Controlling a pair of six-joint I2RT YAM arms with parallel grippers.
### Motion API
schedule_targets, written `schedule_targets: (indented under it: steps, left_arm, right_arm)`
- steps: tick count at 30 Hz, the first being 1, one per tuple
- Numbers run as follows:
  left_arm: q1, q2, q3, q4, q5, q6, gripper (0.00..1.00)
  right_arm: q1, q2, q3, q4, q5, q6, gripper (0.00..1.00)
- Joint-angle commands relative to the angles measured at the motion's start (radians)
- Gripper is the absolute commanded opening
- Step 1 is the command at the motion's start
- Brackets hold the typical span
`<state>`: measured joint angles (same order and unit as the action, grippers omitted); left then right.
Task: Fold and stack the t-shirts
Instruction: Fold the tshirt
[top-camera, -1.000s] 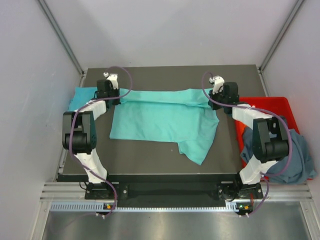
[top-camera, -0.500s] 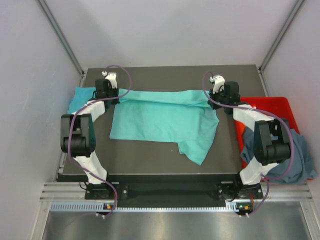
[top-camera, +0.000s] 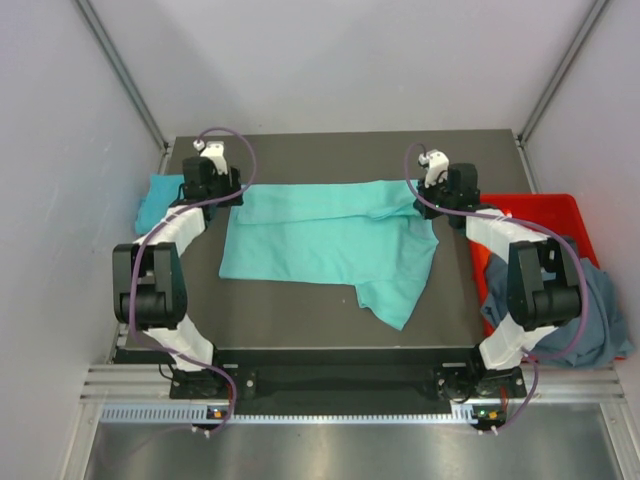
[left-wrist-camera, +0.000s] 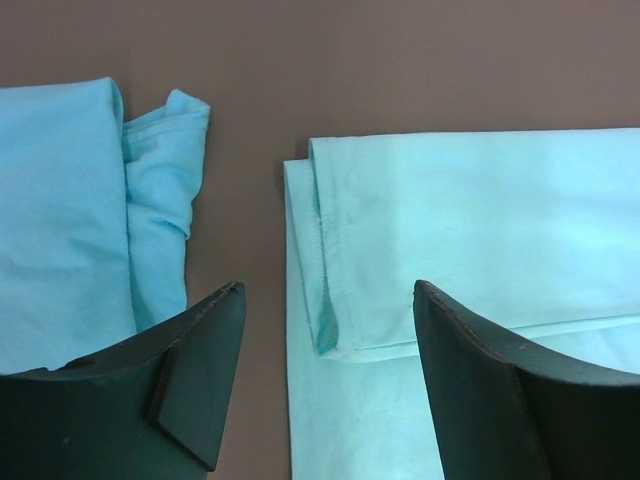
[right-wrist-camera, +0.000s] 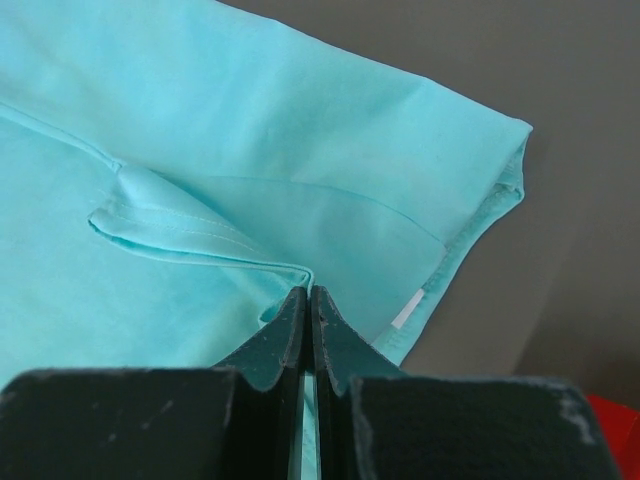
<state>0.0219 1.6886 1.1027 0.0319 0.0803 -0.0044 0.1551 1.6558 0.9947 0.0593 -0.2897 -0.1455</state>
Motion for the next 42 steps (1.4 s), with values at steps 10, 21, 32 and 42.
schedule_targets:
  steps: [10,21,32,42]
  left_arm:
    - [0.004,0.055,0.084,-0.079,0.081,-0.08,0.7]
    - [0.004,0.152,0.134,-0.144,0.072,-0.094,0.49]
    - [0.004,0.226,0.171,-0.187,0.061,-0.085,0.41]
    - [0.004,0.235,0.181,-0.222,0.05,-0.086,0.28]
  right_arm:
    - [0.027,-0.01,0.001,-0.016,-0.072,0.015,0.0]
    - [0.029,-0.008,0.001,-0.019,-0.069,0.007,0.0]
    - [0.029,0.005,0.009,-0.015,-0.074,0.009,0.0]
    - [0.027,0.01,0.015,-0.015,-0.072,0.007,0.0]
